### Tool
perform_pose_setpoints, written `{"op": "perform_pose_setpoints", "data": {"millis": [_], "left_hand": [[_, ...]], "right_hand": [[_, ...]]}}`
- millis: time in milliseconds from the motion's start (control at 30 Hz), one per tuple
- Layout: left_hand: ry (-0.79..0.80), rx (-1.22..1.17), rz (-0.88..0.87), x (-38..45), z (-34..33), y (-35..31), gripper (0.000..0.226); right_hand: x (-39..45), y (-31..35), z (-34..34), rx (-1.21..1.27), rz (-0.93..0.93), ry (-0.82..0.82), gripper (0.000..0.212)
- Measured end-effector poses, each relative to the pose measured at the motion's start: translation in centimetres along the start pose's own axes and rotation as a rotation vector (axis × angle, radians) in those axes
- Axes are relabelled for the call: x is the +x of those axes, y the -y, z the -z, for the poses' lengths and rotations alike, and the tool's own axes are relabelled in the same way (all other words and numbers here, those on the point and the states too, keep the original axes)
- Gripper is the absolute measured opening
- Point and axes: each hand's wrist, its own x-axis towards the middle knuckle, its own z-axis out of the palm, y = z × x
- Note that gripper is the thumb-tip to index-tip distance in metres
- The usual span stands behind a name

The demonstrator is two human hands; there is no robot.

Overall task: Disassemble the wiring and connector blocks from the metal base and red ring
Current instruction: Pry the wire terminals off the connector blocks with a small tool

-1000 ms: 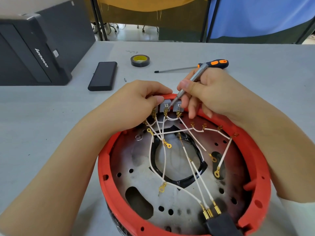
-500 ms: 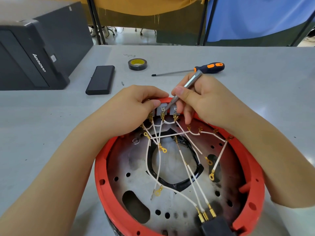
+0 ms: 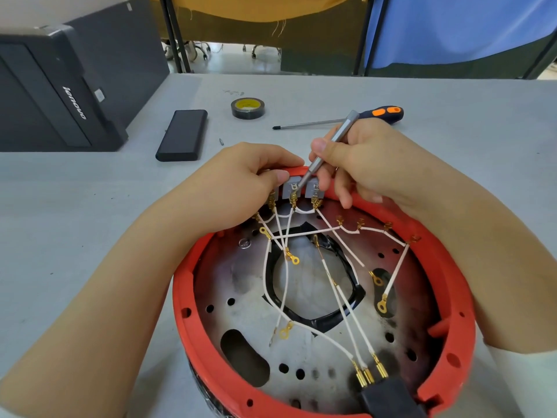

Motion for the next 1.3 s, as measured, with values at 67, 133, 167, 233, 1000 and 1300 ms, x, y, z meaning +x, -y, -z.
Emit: {"op": "perform_pose_setpoints", "data": {"millis": [67, 133, 167, 233, 1000, 1300], "left_hand": [[0.005, 0.001, 0.004, 0.0, 0.0, -0.1, 0.028], [0.003, -0.006, 0.001, 0.0, 0.1, -0.1, 0.028], [0.002, -0.015, -0.003, 0.0, 0.1, -0.1, 0.028], [-0.001, -0.034, -0.013, -0.1, 0.1, -0.2, 0.027], [0.006, 0.005, -0.034, -0.3, 0.2, -0.2, 0.027], [-0.004, 0.027, -0.1, -0.3, 0.4, -0.4, 0.027]], "right_hand": [[-0.4, 0.1, -0.2, 0.032, 0.024, -0.009, 0.037], [-1.1, 0.0, -0.5, 0.052, 0.102, -0.043, 0.025], [-1.5, -0.1, -0.7, 0.052, 0.145, -0.061, 0.02], [-2.1, -0.2, -1.0, 0.038, 0.208, -0.087, 0.018], [-2.8, 0.1, -0.9, 0.005, 0.33, -0.089, 0.017], [-3.1, 0.7, -1.2, -0.383, 0.393, -0.062, 0.016]]}}
